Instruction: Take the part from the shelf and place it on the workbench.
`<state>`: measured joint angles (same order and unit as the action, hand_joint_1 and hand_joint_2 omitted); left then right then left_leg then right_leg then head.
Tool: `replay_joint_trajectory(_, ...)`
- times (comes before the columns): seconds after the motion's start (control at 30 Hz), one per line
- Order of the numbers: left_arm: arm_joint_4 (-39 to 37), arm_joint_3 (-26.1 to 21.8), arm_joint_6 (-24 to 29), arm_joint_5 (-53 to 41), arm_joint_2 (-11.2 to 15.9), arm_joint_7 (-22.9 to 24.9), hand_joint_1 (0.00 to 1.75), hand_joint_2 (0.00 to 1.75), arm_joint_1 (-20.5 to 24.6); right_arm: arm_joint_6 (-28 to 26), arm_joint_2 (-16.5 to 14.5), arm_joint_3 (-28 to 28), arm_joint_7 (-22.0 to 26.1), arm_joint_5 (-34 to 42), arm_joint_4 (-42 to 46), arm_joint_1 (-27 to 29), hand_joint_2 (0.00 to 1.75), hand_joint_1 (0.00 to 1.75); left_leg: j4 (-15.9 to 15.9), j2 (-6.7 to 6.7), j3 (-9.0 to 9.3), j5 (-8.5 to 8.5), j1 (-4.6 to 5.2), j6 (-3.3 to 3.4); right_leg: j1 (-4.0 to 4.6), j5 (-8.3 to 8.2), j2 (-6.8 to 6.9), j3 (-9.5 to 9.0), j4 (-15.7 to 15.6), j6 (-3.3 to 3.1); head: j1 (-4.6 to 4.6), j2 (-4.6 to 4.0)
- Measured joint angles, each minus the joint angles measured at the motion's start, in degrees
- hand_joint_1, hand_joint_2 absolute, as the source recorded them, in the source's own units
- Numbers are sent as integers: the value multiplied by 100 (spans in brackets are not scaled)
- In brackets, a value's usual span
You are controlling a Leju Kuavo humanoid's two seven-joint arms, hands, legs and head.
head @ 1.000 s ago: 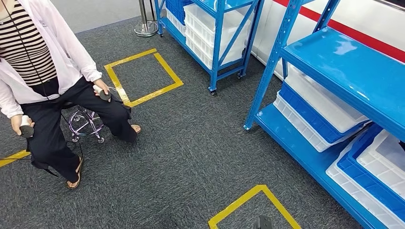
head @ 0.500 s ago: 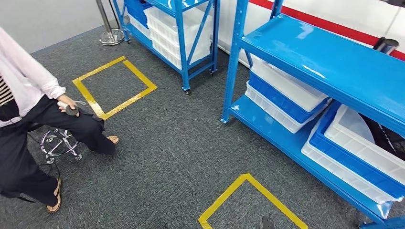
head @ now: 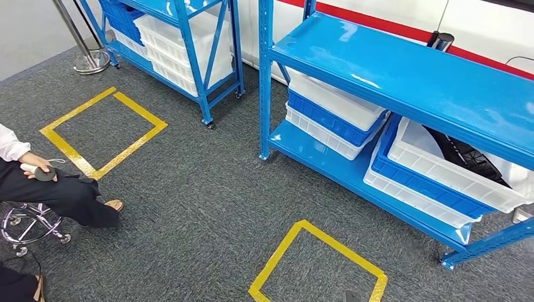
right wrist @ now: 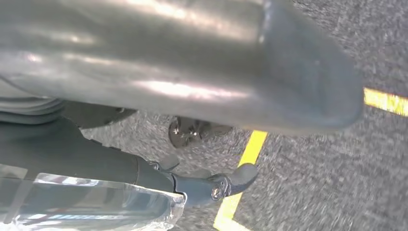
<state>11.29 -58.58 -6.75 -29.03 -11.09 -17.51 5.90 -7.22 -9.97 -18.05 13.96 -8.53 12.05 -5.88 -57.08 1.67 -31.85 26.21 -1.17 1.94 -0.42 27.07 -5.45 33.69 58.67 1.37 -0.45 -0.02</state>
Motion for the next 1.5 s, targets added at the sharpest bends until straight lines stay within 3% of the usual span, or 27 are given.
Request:
replay_joint_trajectory(0.07, -1, 9, -7, -2, -4, 1, 0, 0, -10, -2, 3, -8, 10, 6, -1, -5, 0, 0, 48, -159, 25, -16, 6, 53, -4, 313, 331, 299, 603, -17, 36, 0)
replay_joint_trajectory(0.13, -3, 16, -9, -2, -5, 2, 0, 0, -19, -2, 13, -11, 14, 6, -2, -1, 0, 0, 47, -325, 21, -7, 18, 61, -27, 601, 457, 653, 1311, 2, 55, 0)
replay_joint_trajectory(0.17, -3, 22, -8, -2, -6, 2, 0, 0, -20, -2, 20, -12, 14, 7, -2, 10, 0, 0, 45, -398, 21, 0, 18, 54, -43, 627, 477, 717, 1446, 41, 54, 0)
replay_joint_trajectory(0.2, -3, 28, -8, -3, -7, 2, 0, 0, -19, -2, 27, -14, 14, 7, -3, 21, 0, 0, 42, -466, 25, 8, 12, 41, -63, 560, 503, 659, 1351, 98, 56, 0)
replay_joint_trajectory(0.23, -3, 35, -8, -3, -8, 2, 0, 0, -19, -2, 33, -15, 14, 7, -3, 28, 0, 0, 40, -531, 38, 20, 3, 21, -86, 419, 566, 474, 1018, 163, 56, 0)
replay_joint_trajectory(0.3, -3, 44, -9, -17, -8, 3, 0, 0, -19, -2, 34, -16, 18, 7, -3, 17, 0, 0, 26, -654, 83, 63, 12, -49, -106, 120, 855, 17, 189, 238, 67, 0)
replay_joint_trajectory(0.37, -3, 52, -10, -40, -7, 7, 0, 0, -14, -3, 29, -18, 27, 10, -3, -1, 0, 0, 15, -763, 137, 109, 45, -134, -84, -11, 1026, -177, -165, 176, 58, 0)
replay_joint_trajectory(0.43, -3, 65, -17, -56, -10, 17, 0, 0, 8, -4, 29, -26, 39, 20, -4, 3, 0, 0, 25, -872, 189, 141, 38, -204, -67, -28, 911, -158, -149, 64, 38, 0)
replay_joint_trajectory(0.47, -3, 74, -21, -60, -10, 24, 0, 0, 21, -3, 30, -33, 45, 24, -5, 10, 0, 0, 3, -847, 204, 179, 13, -238, -82, -34, 840, -159, -154, 22, 33, 0)
replay_joint_trajectory(0.53, -3, 88, -28, -63, -11, 35, 0, 0, 30, -2, 30, -50, 59, 24, -5, 9, 0, 0, -300, -586, 98, 419, -27, -290, -114, -56, 691, -188, -166, -69, 12, 0)
replay_joint_trajectory(0.6, -3, 90, -30, -58, -5, 38, 0, 0, 15, 2, 27, -59, 63, 13, -6, 1, 0, 0, -1015, -273, -231, 803, -35, -295, -96, -69, 544, -183, -165, -133, -11, 0)
replay_joint_trajectory(0.67, -4, 90, -30, -47, -3, 39, 0, 0, -2, 4, 25, -63, 54, 4, -7, 2, 0, 0, -1576, -182, -545, 957, -33, -279, -58, -72, 374, -187, -163, -154, -15, 0)
replay_joint_trajectory(0.73, -4, 90, -33, -38, -2, 38, 0, 0, -7, 5, 27, -68, 45, -4, -8, 4, 0, 0, -1378, -141, -530, 674, -32, -232, -32, -72, 202, -204, -161, -154, -14, 0)
replay_joint_trajectory(0.8, -3, 90, -36, -32, 9, 37, 0, 0, -7, 5, 18, -72, 42, -13, -8, -1, 0, 0, -668, 98, -258, 237, -31, -143, -28, -71, 57, -215, -160, -152, -14, 0)
replay_joint_trajectory(0.83, -4, 90, -34, -27, 15, 37, 0, 0, -6, 5, 8, -74, 38, -18, -8, -11, 0, 0, -369, 225, -141, 115, -26, -109, -23, -70, -10, -203, -153, -142, -15, 0)
replay_joint_trajectory(0.87, -5, 91, -31, -17, 22, 37, 0, 0, -5, 5, -2, -75, 35, -24, -8, -18, 0, 0, -188, 325, -72, 63, -16, -83, -25, -74, -70, -179, -151, -123, -17, 0)
replay_joint_trajectory(0.93, -7, 91, -25, 2, 21, 36, 0, 0, 3, -1, -14, -77, 30, -38, -8, -29, 0, 0, -75, 289, -33, 69, 18, -63, -24, -90, -191, -113, -160, -54, -22, 0)
replay_joint_trajectory(0.97, -7, 89, -22, 10, 17, 33, 0, 0, 7, -8, -16, -77, 30, -46, -8, -27, 0, 0, -30, 233, -10, 45, 21, -47, -28, -91, -160, -87, -146, -21, -22, 0)
replay_joint_trajectory(1.03, -6, 87, -16, 19, 10, 19, 0, 0, 8, -50, -15, -77, 34, -88, -8, -40, 0, 0, 75, 106, 49, -3, 11, -1, -18, 53, 113, 55, 105, 4, -4, 0)
replay_joint_trajectory(1.1, -6, 86, -11, 26, 9, 5, 0, 0, 1, -109, -11, -77, 42, -150, -8, -74, 0, 0, 114, -26, 74, -18, 10, 27, -28, 380, 409, 379, 771, -6, 16, 0)
replay_joint_trajectory(1.17, -7, 85, -8, 32, 8, 2, 0, 0, -2, -143, -8, -77, 45, -182, -8, -90, 0, 0, 110, -133, 68, -14, 10, 27, -57, 596, 471, 663, 1373, 41, 24, 0)
replay_joint_trajectory(1.2, -8, 85, -7, 34, 7, 2, 0, 0, -2, -150, -5, -77, 44, -187, -8, -88, 0, 0, 106, -167, 66, -10, 5, 20, -76, 576, 481, 657, 1401, 94, 26, 0)
replay_joint_trajectory(1.23, -8, 85, -7, 35, 5, 2, 0, 0, -1, -155, -2, -77, 44, -190, -8, -85, 0, 0, 99, -189, 69, -4, -3, 7, -98, 472, 492, 528, 1195, 158, 28, 0)
replay_joint_trajectory(1.3, -7, 85, -6, 41, 4, 2, 0, 0, 1, -162, 3, -77, 43, -196, -8, -93, 0, 0, 69, -213, 78, 25, -14, -47, -143, 184, 537, 71, 387, 258, 35, 0)
replay_joint_trajectory(1.37, -6, 85, -5, 52, 4, -2, 0, 0, 3, -173, 1, -76, 42, -205, -8, -106, 0, 0, 32, -224, 83, 62, 1, -127, -136, 32, 556, -211, -122, 218, 38, 0)
replay_joint_trajectory(1.4, -5, 85, -3, 57, 8, -4, 0, 0, 3, -181, -6, -75, 38, -212, -8, -108, 0, 0, 18, -225, 81, 78, 11, -145, -137, 19, 553, -237, -168, 170, 40, 0)
replay_joint_trajectory(1.5, -5, 83, 1, 66, 14, -10, 0, 0, 1, -206, -20, -75, 28, -232, -8, -105, 0, 0, 11, -222, 81, 68, 2, -52, -149, -7, 541, -256, -179, 117, 28, 0)
